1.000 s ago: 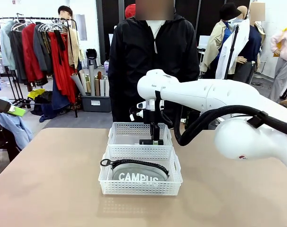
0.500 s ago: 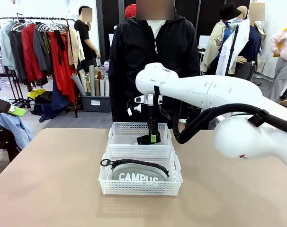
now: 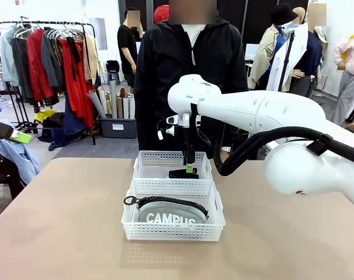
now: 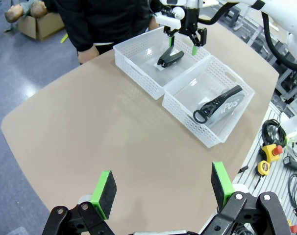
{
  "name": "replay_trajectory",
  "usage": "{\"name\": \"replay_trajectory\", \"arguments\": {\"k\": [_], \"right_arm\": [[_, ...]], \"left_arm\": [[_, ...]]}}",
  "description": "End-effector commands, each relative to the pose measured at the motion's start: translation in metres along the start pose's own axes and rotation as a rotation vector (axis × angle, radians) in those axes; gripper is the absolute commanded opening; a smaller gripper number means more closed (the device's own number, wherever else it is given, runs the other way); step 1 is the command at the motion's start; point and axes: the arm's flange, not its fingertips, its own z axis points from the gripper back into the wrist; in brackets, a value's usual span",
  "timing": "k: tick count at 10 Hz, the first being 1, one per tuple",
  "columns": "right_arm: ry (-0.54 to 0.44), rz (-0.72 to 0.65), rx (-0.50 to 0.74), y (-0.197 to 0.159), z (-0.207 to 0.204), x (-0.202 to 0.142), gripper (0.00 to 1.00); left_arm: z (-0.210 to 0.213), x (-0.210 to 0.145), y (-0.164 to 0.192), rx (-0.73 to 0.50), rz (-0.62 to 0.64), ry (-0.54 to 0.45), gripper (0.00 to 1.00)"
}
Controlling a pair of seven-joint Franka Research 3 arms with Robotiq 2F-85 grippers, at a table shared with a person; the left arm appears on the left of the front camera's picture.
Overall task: Distribute items into two baskets.
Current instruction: Place the picked Stapler into the Organizing basket as instructed by the person.
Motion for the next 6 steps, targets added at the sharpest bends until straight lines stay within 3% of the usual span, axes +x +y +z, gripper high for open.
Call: {"name": "replay_trajectory", "arguments": {"k": [1,6], "right_arm": [[-0.002,0.003,0.003,0.0013,0.0006,0.0012,1.00],[-0.002,0.003,0.003,0.0013,0.0006,0.0012,1.00]], "left_arm": [[-0.0011,0.0002,0.0020,-0.008,-0.014,-0.021,1.00],[-0.0011,0.0002,0.0020,-0.008,-0.014,-0.021,1.00]]}}
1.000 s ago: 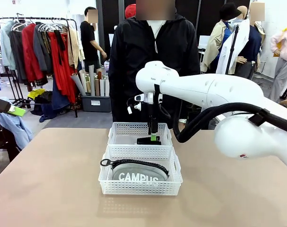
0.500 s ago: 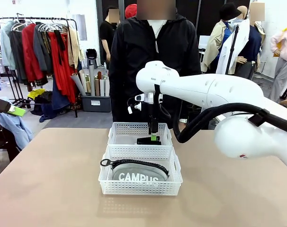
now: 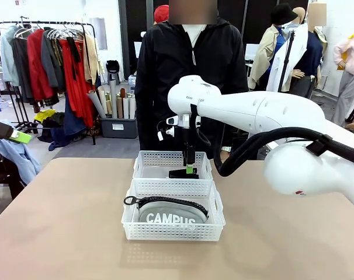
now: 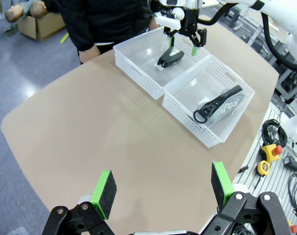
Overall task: Distribute items into two baskets.
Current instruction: Place the picked Stapler into the Organizing basket as instructed by the person.
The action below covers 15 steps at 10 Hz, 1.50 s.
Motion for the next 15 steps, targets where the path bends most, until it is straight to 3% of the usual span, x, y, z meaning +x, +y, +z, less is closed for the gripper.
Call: {"name": "replay_trajectory", "arguments": {"k": [1,10,15], "right_arm": [[-0.002,0.003,0.001,0.002,0.002,0.001,1.00],[0.000,0.000,0.000,0.000,0.000,0.000,1.00],[-0.145,-0.180,-0.236,0.070,0.052,-0.041,1.00]], "left_arm": [[-0.001,0.000,0.002,-0.008,-0.014,-0.021,1.00],[-0.001,0.000,0.002,-0.008,-0.014,-0.021,1.00],[-0.001,0.000,0.002,-0.008,-0.014,-0.021,1.00]]}}
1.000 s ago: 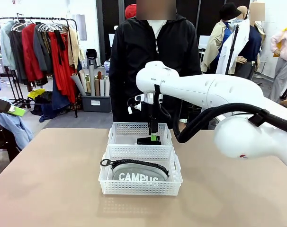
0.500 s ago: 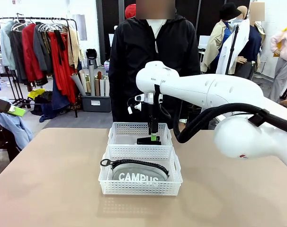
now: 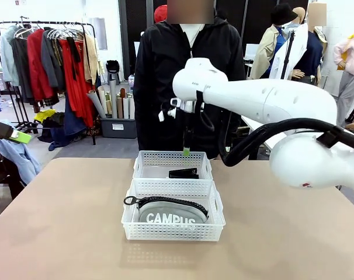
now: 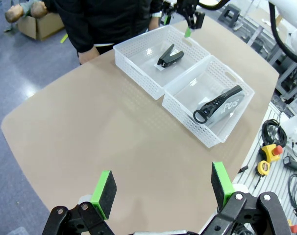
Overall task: Distribute items into two baskets.
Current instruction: Place the picked Stapler into the Organizing basket as instructed by the person.
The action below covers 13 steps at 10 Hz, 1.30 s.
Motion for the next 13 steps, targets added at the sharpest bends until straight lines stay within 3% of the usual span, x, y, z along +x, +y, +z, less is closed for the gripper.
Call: {"name": "replay_trajectory", "arguments": {"k": [1,4,7,10,13], "right_arm": [[-0.035,-0.059,-0.060,0.077,0.005,-0.056,1.00],[-0.077,-0.195,-0.100,0.103,0.048,-0.135,1.00],[-0.133,-0.318,-0.178,0.148,0.071,-0.193,1.00],[-0.315,-0.406,-0.248,0.197,0.105,-0.262,1.00],[-0.438,-0.445,-0.205,0.228,0.127,-0.341,1.00]], "left_arm": [[-0.001,0.000,0.002,-0.008,-0.014,-0.021,1.00],[-0.001,0.000,0.002,-0.008,-0.014,-0.021,1.00],[-0.001,0.000,0.002,-0.008,-0.014,-0.021,1.00],[-0.001,0.000,0.002,-0.008,-0.014,-0.021,1.00],[-0.001,0.000,0.002,-0.008,-0.014,-0.021,1.00]]}}
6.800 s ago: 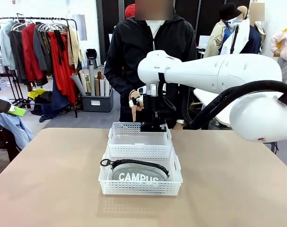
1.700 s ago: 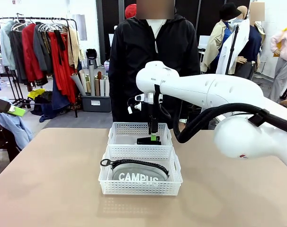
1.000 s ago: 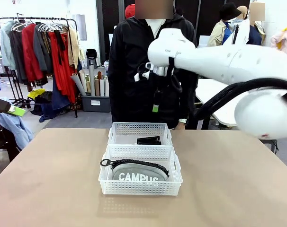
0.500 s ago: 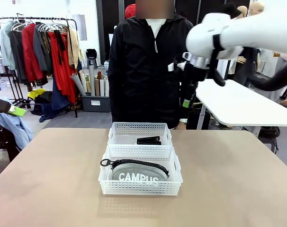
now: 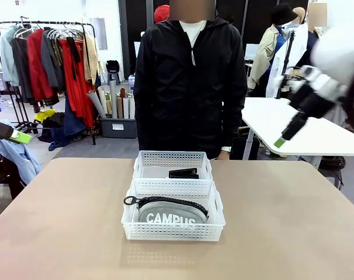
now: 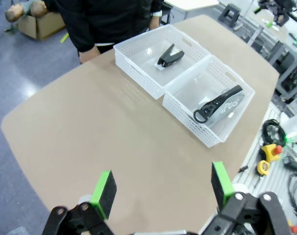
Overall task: Distribute items into two baskets.
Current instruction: Place the picked Stapler into the Organizing basket as instructed by the person.
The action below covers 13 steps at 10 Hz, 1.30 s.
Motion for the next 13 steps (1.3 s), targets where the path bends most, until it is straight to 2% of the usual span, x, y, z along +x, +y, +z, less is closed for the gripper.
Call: {"name": "replay_trajectory", "arguments": {"k": [1,4,7,9,11,12,13], "right_arm": [[-0.059,0.016,0.033,-0.006,0.022,-0.028,1.00],[-0.173,0.058,0.162,-0.048,0.034,-0.051,1.00],[-0.291,0.082,0.196,-0.050,0.045,-0.089,1.00],[-0.301,0.079,0.216,-0.039,0.042,-0.099,1.00],[-0.255,0.061,0.203,-0.026,0.038,-0.099,1.00],[-0.269,0.057,0.212,-0.042,0.044,-0.100,1.00],[-0.269,0.057,0.212,-0.042,0.044,-0.100,1.00]], "left_arm": [[-0.001,0.000,0.001,-0.008,-0.016,-0.023,1.00],[-0.001,0.000,0.001,-0.008,-0.016,-0.023,1.00],[-0.001,0.000,0.001,-0.008,-0.016,-0.023,1.00],[-0.001,0.000,0.001,-0.008,-0.016,-0.023,1.00],[-0.001,0.000,0.001,-0.008,-0.016,-0.023,1.00],[-0.001,0.000,0.001,-0.008,-0.016,-0.023,1.00],[-0.001,0.000,0.001,-0.008,-0.016,-0.023,1.00]]}}
